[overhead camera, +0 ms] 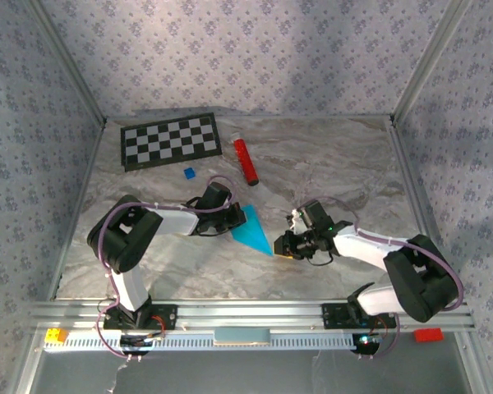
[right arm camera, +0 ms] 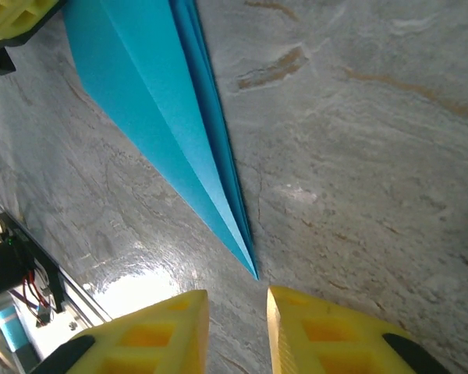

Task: Fold a paper plane with a square sheet of paper (pick it up from the middle)
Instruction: Fourth fold the wing at the center of the table.

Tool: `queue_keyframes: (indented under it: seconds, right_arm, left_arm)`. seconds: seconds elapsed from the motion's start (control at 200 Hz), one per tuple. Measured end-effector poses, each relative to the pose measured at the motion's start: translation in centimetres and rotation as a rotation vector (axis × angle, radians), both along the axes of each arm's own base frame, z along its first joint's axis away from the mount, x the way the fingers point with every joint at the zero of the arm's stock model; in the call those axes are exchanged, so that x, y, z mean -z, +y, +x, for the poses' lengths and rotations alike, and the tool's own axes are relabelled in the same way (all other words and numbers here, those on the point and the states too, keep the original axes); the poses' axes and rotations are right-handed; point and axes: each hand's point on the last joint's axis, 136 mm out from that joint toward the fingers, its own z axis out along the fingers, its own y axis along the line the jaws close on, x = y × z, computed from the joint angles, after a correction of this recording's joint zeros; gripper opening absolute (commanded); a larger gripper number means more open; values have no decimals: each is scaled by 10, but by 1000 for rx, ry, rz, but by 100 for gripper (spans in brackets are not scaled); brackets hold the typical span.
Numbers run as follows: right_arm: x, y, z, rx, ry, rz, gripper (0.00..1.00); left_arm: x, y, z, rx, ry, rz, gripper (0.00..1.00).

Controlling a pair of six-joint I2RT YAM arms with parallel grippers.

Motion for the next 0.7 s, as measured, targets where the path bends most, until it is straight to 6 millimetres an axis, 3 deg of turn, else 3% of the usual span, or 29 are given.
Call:
queue_keyframes:
  seconds: [0.25,0.7]
  right_arm:
    - [-4,4,4,67,41,29,30]
    - [7,5,-2,82,121,19,25]
  left_arm:
    - [0,0,0,-2,3,-2,0]
    - [0,0,0,-2,5,-2,0]
